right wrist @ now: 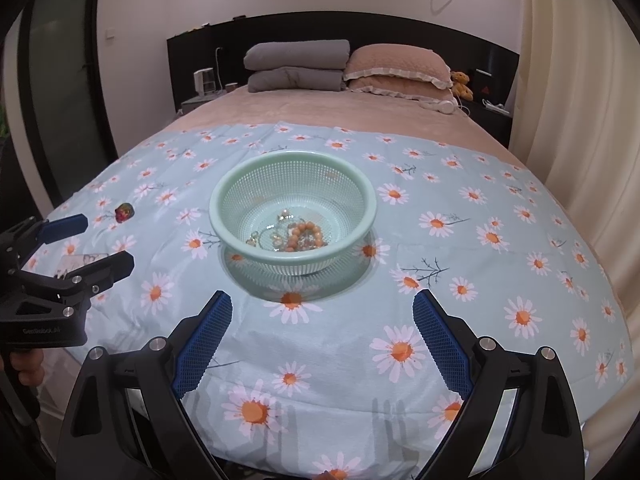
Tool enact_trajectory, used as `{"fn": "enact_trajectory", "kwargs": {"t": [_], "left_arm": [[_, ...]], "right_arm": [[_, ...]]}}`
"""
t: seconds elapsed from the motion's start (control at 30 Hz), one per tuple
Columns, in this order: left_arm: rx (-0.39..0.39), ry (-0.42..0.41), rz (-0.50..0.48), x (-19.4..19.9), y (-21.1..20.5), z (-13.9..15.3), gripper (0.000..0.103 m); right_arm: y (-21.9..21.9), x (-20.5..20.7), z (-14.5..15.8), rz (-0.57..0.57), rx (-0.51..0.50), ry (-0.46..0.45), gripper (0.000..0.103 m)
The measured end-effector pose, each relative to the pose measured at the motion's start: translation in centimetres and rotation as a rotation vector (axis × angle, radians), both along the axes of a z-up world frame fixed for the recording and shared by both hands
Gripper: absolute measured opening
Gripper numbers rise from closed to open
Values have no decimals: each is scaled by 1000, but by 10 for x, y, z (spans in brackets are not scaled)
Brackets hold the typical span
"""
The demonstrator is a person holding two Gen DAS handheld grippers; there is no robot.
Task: Organize jewelry
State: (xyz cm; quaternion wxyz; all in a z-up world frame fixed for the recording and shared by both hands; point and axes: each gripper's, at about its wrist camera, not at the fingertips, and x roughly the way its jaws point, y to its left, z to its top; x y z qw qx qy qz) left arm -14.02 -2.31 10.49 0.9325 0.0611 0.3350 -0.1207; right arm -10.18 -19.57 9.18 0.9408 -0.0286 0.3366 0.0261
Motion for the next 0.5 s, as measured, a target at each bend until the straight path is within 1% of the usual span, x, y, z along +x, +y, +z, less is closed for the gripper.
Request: {"fn": "enact_trajectory", "kwargs": {"t": [0.17, 0.3, 0.5], "left_arm": [[1, 2, -7, 0, 0, -1, 97], [8, -25, 20, -1, 1, 1, 97], [-20, -8, 35, 1, 5, 2, 97]], "right_arm": [[1, 0, 0, -1, -3, 0, 88], [0, 0, -1, -1, -6, 2, 88], [-1, 0, -2, -3, -5, 3, 88]]}}
